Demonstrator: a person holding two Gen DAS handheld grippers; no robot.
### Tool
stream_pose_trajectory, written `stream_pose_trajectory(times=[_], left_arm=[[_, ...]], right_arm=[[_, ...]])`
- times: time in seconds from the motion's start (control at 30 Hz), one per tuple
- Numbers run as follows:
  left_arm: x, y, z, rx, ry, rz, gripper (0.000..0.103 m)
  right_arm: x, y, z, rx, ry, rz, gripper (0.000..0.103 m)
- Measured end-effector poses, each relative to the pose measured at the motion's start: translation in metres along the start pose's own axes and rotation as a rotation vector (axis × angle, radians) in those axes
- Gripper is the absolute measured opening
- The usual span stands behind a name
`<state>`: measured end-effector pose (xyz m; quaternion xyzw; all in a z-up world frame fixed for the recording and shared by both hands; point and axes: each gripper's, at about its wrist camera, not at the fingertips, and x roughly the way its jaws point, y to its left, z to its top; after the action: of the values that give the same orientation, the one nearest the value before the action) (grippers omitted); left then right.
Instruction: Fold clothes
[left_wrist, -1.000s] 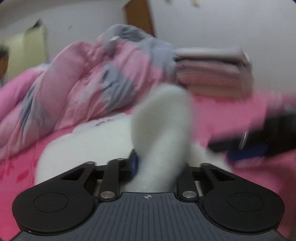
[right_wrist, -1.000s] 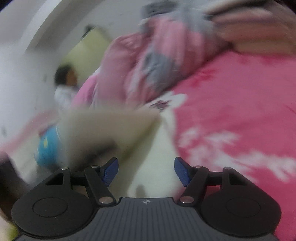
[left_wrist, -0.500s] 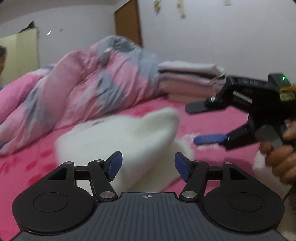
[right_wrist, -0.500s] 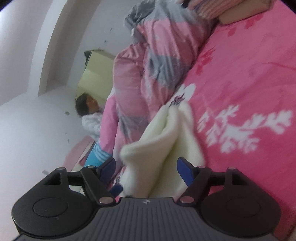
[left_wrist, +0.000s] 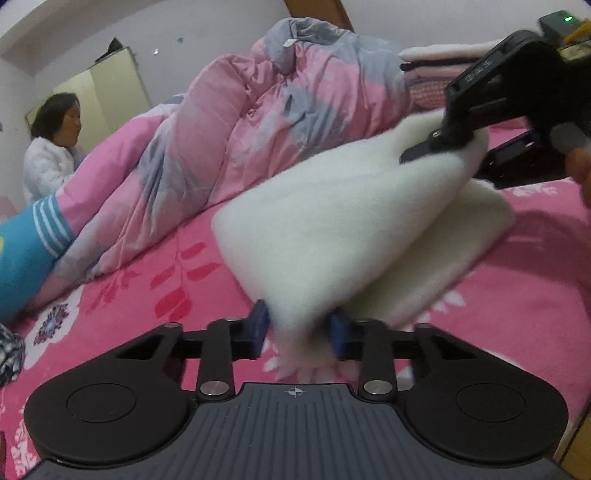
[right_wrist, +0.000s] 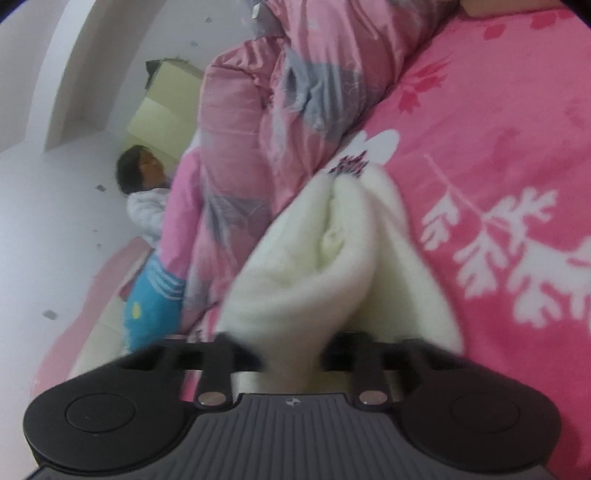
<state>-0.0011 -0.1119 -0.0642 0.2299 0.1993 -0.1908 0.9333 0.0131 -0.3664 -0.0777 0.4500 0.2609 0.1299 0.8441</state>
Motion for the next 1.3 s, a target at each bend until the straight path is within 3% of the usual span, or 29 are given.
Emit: stream_pose_trajectory(times=[0.13,0.27,0.43,0.5,0.57,0.7,0.8,0.87,0.93,1.07,1.17,1.3], left_arm=[[-0.012,0.003,-0.006,0.0,-0.006,-0.015,0.016],[-0.009,-0.004,-0.012,0.073,-0.007,-0.015,0.015],[-0.007,-0.002,-0.011,0.095,0.001,-0.033,0.013],[-0.005,-0.007,-0.014,0.122,0.001,-0.027,0.013],[-0.007,-0.009,-0.016,0.14,-0.004,-0.028,0.016],[-0.02,0.009,-0.013,0.083,0.019,-0.107,0.022],[-0.035,0.025,-0.004,-0.017,-0.007,-0.174,0.024],[-0.04,0.03,0.006,-0.073,-0.033,-0.201,0.025],[-0.035,0.022,0.023,-0.086,-0.073,-0.197,0.027],[0.0,-0.009,0.041,-0.056,-0.078,-0.176,0.027],[0.023,-0.03,0.04,-0.023,-0.04,-0.147,0.027],[0.022,-0.056,0.027,0.092,-0.07,-0.06,0.026]], right_arm=[[-0.018,0.002,-0.013,-0.033,-0.014,0.013,0.014],[-0.01,-0.032,-0.023,0.04,0.012,0.002,0.013],[-0.015,-0.019,-0.015,-0.026,-0.013,0.035,0.013],[-0.005,-0.03,-0.015,-0.031,0.01,0.009,0.012],[-0.004,-0.043,-0.018,-0.011,0.003,0.047,0.01],[-0.007,-0.044,-0.018,-0.002,0.003,0.076,0.018],[-0.015,-0.048,-0.018,0.026,-0.009,0.109,0.026],[-0.021,-0.053,-0.02,0.038,-0.026,0.125,0.026],[-0.025,-0.059,-0.021,0.065,-0.041,0.151,0.026],[-0.029,-0.06,-0.019,0.032,-0.067,0.157,0.025],[-0.029,-0.066,-0.018,0.027,-0.071,0.156,0.018],[-0.026,-0.074,-0.016,0.034,-0.059,0.161,0.013]])
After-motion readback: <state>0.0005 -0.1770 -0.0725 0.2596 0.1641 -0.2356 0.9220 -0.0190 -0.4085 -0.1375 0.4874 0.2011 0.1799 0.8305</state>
